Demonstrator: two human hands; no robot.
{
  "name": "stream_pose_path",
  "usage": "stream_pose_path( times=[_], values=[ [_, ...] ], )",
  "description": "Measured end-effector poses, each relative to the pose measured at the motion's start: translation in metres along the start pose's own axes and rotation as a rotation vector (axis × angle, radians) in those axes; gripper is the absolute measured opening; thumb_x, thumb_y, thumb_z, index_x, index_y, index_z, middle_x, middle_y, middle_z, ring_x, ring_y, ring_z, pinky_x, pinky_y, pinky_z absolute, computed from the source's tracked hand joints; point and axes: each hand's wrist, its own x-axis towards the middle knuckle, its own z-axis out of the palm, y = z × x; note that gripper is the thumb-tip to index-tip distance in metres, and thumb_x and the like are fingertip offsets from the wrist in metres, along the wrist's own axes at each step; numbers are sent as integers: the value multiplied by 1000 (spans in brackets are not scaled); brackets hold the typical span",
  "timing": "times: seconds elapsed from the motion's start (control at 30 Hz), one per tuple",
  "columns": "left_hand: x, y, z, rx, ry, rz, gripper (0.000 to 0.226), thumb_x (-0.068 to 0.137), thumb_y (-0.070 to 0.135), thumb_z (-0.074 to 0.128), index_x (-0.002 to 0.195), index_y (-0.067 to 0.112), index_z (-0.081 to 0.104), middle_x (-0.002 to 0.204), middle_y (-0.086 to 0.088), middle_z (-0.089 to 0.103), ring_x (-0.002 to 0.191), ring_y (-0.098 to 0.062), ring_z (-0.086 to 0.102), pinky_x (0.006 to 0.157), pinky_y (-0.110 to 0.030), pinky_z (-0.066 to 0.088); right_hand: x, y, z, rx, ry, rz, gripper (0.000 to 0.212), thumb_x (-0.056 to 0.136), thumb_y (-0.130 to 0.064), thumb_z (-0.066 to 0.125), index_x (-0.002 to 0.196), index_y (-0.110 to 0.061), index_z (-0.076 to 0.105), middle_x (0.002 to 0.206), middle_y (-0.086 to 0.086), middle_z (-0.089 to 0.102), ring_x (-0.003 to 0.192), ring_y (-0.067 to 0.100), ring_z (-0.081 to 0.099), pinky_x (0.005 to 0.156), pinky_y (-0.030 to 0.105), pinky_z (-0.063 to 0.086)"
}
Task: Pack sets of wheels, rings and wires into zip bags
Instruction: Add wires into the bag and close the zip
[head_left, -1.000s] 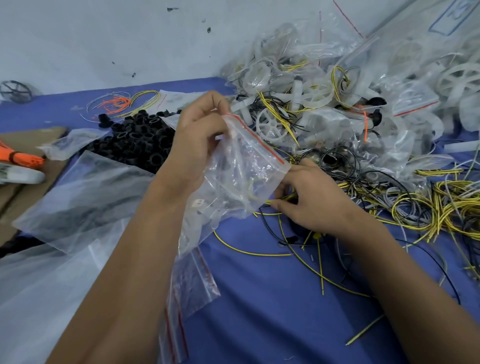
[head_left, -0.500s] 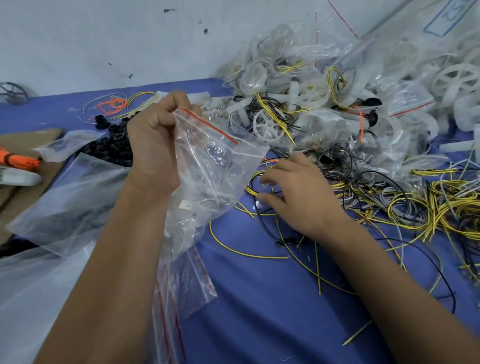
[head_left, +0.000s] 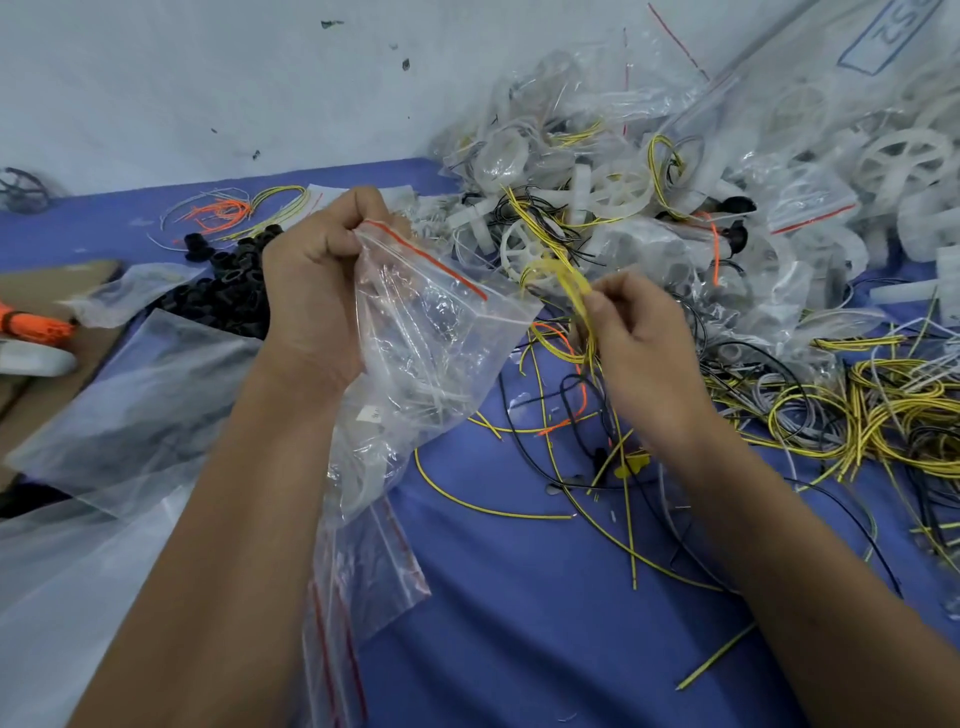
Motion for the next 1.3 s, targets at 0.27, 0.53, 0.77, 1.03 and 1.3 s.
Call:
stream_pose_path(
  times=[0.27, 0.53, 0.77, 1.03, 1.3],
  values=[
    [-1, -1, -4, 58, -4, -10, 18, 61, 14, 40, 71, 17, 25, 56, 0, 30, 61, -21, 13, 57, -35, 16, 8, 6, -15, 168, 47, 160, 15, 101, -23, 62, 88, -16, 68, 72, 2, 67, 59, 12, 54, 56, 26, 43],
    [0, -4, 7, 241, -9, -38, 6, 64, 8, 36, 68, 13, 35, 66, -6, 31, 63, -24, 19, 62, -42, 11, 9, 12, -35, -320, 205, -11, 15, 93, -31, 71, 90, -17, 77, 72, -10, 70, 60, -1, 59, 60, 18, 43],
    [0, -17, 20, 574, -209, -200, 11, 61, 7, 43, 62, 14, 51, 62, -8, 37, 56, -20, 33, 52, -38, 19, 3, -1, -43, -321, 514, -312, 12, 95, -31, 68, 93, -22, 77, 74, -10, 67, 63, 9, 60, 61, 25, 44],
    [-5, -19, 26, 740, -480, -287, 7, 77, 8, 56, 77, 13, 60, 61, 8, 53, 57, -4, 44, 55, -15, 34, 8, -6, -51, 64, 785, -272, 14, 95, -28, 67, 99, -16, 64, 76, 0, 68, 69, 14, 69, 63, 29, 53],
    [-1, -16, 30, 736, -330, -154, 11, 80, 10, 51, 81, 13, 62, 68, -1, 46, 60, -13, 36, 52, -30, 26, 9, -5, -45, 312, 95, 76, 23, 94, -11, 70, 72, -17, 72, 56, 0, 61, 38, 7, 38, 41, 15, 31]
  ],
)
